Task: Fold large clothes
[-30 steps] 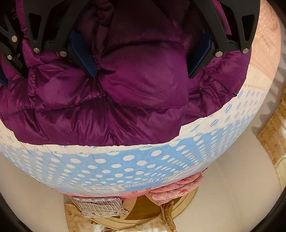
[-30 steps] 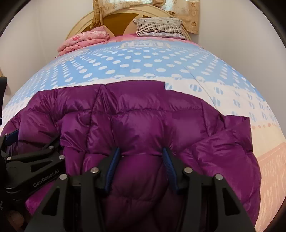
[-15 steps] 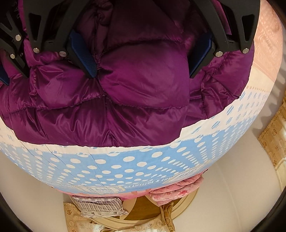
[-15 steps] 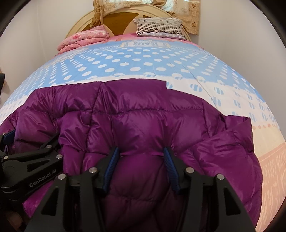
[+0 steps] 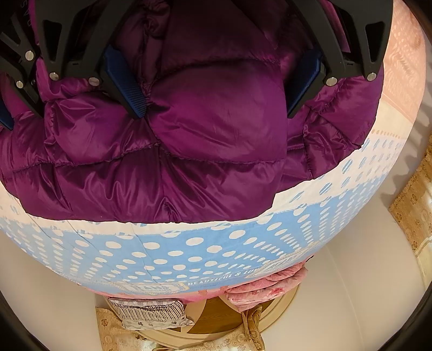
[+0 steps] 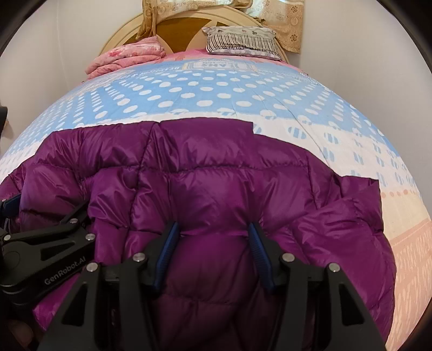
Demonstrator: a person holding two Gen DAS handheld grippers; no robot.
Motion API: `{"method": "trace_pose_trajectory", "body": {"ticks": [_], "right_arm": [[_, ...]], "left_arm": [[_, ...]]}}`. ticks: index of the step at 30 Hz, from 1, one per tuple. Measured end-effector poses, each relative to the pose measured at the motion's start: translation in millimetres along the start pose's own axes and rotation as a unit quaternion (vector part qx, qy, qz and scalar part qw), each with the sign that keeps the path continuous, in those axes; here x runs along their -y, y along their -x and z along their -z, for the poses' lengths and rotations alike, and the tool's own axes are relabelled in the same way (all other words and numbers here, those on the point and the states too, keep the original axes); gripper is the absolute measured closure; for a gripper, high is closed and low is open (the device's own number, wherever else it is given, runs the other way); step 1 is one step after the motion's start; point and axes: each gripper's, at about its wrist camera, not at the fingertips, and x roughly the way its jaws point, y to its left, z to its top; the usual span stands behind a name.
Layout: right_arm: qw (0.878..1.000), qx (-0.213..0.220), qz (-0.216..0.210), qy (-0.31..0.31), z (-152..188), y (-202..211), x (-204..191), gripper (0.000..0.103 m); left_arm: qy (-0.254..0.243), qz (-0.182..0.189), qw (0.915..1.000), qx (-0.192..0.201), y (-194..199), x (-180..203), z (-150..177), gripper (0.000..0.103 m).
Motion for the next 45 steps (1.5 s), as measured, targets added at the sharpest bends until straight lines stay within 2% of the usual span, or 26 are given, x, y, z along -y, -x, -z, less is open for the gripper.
{"method": "trace_pose_trajectory", "body": {"ticks": [12,15,16,19,23,25,29,33,36,40,45], "right_arm": [[1.0,-0.008,0.009,0.009,-3.2,-4.1,-1.8,0.044],[0.999,-0.029,0.0,0.017,-10.5,-3.1,2.7,0.035],[0.999,-0.035,-0.004,0.017,-12.3,2.9,8.2,0.027],[1.0,-0.004,-0.012,0.013,-9.7,38.6,25.0,0.024],[1.0,0.004,-0.029,0.012,16.0,86.0,52.3,0.021],[1.0,-0.002,-0.027,0.011,40.6,106.1,66.3,0.02],[0.999,-0.023,-0.033,0.001,92.9,136.5,83.1,0.018],[0.998,-0.038,-0.038,-0.014,139.5,161.5,91.3,0.018],[0.999,-0.039,-0.03,-0.018,168.8,176.9,94.4,0.018],[0.998,-0.041,-0.034,-0.036,197.1,188.7,99.4,0.015],[0.998,-0.037,-0.031,-0.03,231.1,208.6,97.1,0.015]], "left_arm": [[-0.006,-0.008,0.9999,-0.004,-1.2,-0.2,-2.0,0.001],[0.002,0.001,0.9995,-0.033,4.6,-16.1,-10.1,0.001],[0.01,0.002,0.9995,-0.031,14.3,-23.4,-12.2,0.001],[0.026,0.034,0.9988,0.022,66.6,-55.1,-8.5,0.001],[0.011,0.033,0.9975,0.062,124.9,-93.4,34.3,0.001],[-0.001,0.025,0.9972,0.071,141.5,-106.2,61.2,0.001],[-0.013,0.021,0.9978,0.062,167.8,-131.8,130.6,0.001],[-0.016,0.012,0.9985,0.05,182.5,-142.0,187.7,0.001],[-0.013,0.003,0.9989,0.045,187.6,-143.7,214.9,0.001],[0.004,0.009,0.9997,0.024,191.3,-149.7,245.8,0.001],[0.024,0.013,0.9993,0.025,204.1,-160.2,275.2,0.001]]}}
